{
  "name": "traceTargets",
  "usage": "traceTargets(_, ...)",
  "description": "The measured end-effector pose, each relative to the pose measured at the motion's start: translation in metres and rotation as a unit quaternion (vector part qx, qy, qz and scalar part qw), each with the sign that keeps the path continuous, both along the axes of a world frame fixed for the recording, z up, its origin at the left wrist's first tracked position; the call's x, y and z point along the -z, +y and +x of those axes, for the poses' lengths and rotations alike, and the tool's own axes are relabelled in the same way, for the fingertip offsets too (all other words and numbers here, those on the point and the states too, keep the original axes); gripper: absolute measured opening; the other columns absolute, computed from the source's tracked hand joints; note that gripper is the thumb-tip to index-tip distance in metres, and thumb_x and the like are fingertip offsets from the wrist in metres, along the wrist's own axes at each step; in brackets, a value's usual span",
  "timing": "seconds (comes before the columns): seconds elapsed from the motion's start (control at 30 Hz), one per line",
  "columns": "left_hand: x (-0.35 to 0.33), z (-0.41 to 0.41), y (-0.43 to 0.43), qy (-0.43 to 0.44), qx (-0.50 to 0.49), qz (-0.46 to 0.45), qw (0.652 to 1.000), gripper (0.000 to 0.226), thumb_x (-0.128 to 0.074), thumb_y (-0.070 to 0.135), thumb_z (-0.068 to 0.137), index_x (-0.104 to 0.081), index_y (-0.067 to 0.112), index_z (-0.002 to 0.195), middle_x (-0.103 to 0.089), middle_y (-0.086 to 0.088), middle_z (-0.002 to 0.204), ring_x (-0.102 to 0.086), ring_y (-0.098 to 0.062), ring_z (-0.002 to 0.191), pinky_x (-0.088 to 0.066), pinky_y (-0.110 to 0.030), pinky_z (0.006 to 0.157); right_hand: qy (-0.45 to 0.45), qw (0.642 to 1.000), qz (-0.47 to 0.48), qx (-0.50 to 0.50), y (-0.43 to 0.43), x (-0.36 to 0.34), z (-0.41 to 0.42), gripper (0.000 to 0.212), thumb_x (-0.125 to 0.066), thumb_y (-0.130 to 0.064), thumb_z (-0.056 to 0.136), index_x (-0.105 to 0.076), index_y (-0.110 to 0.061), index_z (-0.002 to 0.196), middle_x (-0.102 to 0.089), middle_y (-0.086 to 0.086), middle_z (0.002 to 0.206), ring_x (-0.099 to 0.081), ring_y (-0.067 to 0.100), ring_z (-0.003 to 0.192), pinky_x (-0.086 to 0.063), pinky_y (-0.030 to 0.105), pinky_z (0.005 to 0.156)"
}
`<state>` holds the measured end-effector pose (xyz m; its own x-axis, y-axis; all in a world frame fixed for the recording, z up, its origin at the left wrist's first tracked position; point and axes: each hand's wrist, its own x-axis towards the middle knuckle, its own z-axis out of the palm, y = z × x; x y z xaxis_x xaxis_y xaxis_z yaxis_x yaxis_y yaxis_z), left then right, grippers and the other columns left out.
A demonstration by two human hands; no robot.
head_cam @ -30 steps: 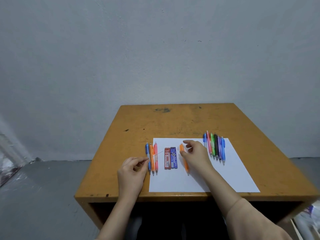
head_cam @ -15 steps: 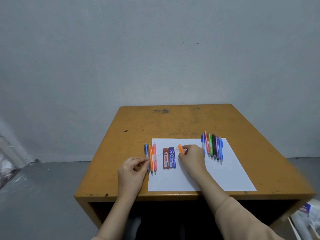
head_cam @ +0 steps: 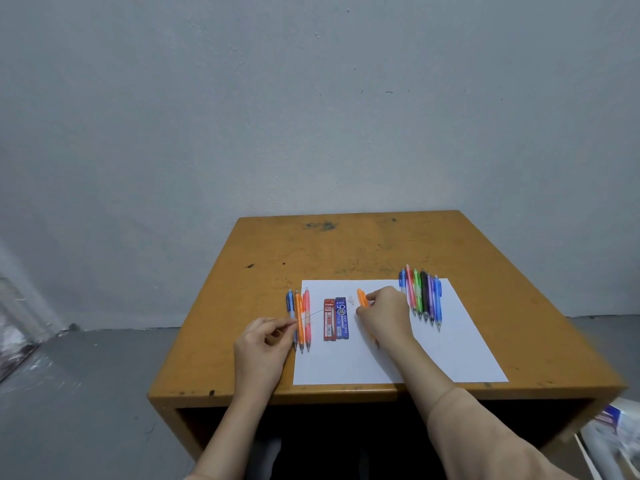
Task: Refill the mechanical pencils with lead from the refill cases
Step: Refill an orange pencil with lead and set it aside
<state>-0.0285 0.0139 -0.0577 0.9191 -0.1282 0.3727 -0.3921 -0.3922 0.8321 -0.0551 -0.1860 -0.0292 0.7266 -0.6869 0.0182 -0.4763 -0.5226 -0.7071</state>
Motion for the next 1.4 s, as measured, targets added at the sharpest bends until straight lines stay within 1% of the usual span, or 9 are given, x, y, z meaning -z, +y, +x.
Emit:
traceTargets(0.1,0.0,0.0,0.0,-0.002,0.0,0.001,1.0,0.014,-0.077,0.018,0.077,-0.075,0.024,0.09,-0.064,0.017,0.08,-0.055,0.002,0.078,-0.053,-0.026,0.063,-0.003,1.0,0.01,0.003,-0.001,-0.002,0.002,0.03,-0.066,-0.015,0.081,-0.068,0.007,0.101,-0.069,0.02,0.1,-0.066,0.03,0.087,-0.056,0.044,0.078)
traceTargets(0.23,0.0,0.001,0.0,0.005,-0.002,0.003,1.0,0.014,-0.076,0.019,0.077,-0.075,0.024,0.09,-0.064,0.017,0.081,-0.055,0.003,0.078,-0.053,-0.025,0.063,-0.036,0.998,0.054,0.0,-0.007,-0.007,-0.002,0.036,-0.069,-0.018,0.082,-0.067,-0.003,0.114,-0.069,0.01,0.112,-0.063,0.021,0.093,-0.046,0.027,0.071)
traceTargets(0.4,-0.001,0.0,0.0,0.009,-0.006,0.007,1.0,0.013,-0.076,0.02,0.078,-0.074,0.026,0.09,-0.063,0.019,0.082,-0.055,0.004,0.078,-0.047,-0.013,0.06,-0.082,0.993,0.08,-0.043,-0.008,-0.015,-0.01,0.032,-0.068,-0.015,0.082,-0.069,-0.011,0.114,-0.064,0.002,0.076,-0.052,0.008,0.061,-0.037,0.02,0.052)
traceTargets(0.53,-0.002,-0.001,-0.001,0.014,-0.009,0.01,1.0,0.014,-0.076,0.02,0.078,-0.075,0.025,0.091,-0.063,0.019,0.082,-0.056,0.001,0.075,-0.049,-0.018,0.061,-0.088,0.99,0.069,-0.083,-0.009,-0.021,-0.012,0.033,-0.065,-0.011,0.084,-0.068,-0.014,0.116,-0.065,0.006,0.077,-0.054,0.011,0.063,-0.039,0.017,0.052)
traceTargets(0.63,-0.002,0.0,-0.001,0.008,-0.004,0.009,1.0,0.014,-0.076,0.02,0.078,-0.075,0.024,0.091,-0.063,0.018,0.082,-0.055,0.003,0.078,-0.049,-0.019,0.061,-0.101,0.988,0.041,-0.105,-0.008,-0.021,-0.016,0.027,-0.065,-0.013,0.084,-0.071,-0.016,0.11,-0.061,0.0,0.079,-0.052,0.01,0.063,-0.039,0.017,0.051)
traceTargets(0.83,-0.001,0.0,0.0,0.0,0.016,0.009,1.0,0.014,-0.076,0.019,0.077,-0.076,0.024,0.09,-0.065,0.014,0.084,-0.055,0.001,0.079,-0.043,-0.009,0.057,-0.118,0.98,-0.049,-0.151,-0.004,-0.017,-0.026,0.021,-0.063,-0.037,0.088,-0.072,-0.024,0.103,-0.064,-0.006,0.093,-0.052,0.007,0.068,-0.039,0.02,0.058)
traceTargets(1.1,-0.001,-0.001,0.0,-0.016,0.051,-0.011,0.998,0.023,-0.078,0.01,0.075,-0.074,0.031,0.082,-0.066,0.01,0.082,-0.056,-0.002,0.073,-0.04,-0.007,0.057,-0.1,0.962,-0.128,-0.22,0.0,-0.008,-0.033,0.025,-0.057,-0.021,0.094,-0.069,-0.022,0.115,-0.06,-0.006,0.106,-0.055,0.008,0.09,-0.051,0.028,0.075)
traceTargets(1.23,-0.002,-0.001,0.001,-0.017,0.062,-0.007,0.998,0.026,-0.077,0.01,0.076,-0.072,0.034,0.082,-0.065,0.011,0.084,-0.057,-0.002,0.078,-0.041,-0.007,0.058,-0.11,0.953,-0.141,-0.244,-0.001,0.001,-0.035,0.023,-0.055,-0.014,0.094,-0.07,-0.02,0.111,-0.064,-0.006,0.109,-0.059,0.014,0.1,-0.046,0.038,0.085)
traceTargets(1.4,-0.003,-0.002,0.0,-0.017,0.066,-0.004,0.998,0.019,-0.077,0.008,0.076,-0.076,0.025,0.085,-0.066,0.009,0.084,-0.056,-0.001,0.079,-0.041,-0.007,0.059,-0.094,0.953,-0.143,-0.251,0.002,0.005,-0.038,0.026,-0.05,-0.012,0.096,-0.066,-0.023,0.113,-0.06,-0.008,0.112,-0.053,0.007,0.106,-0.036,0.029,0.088)
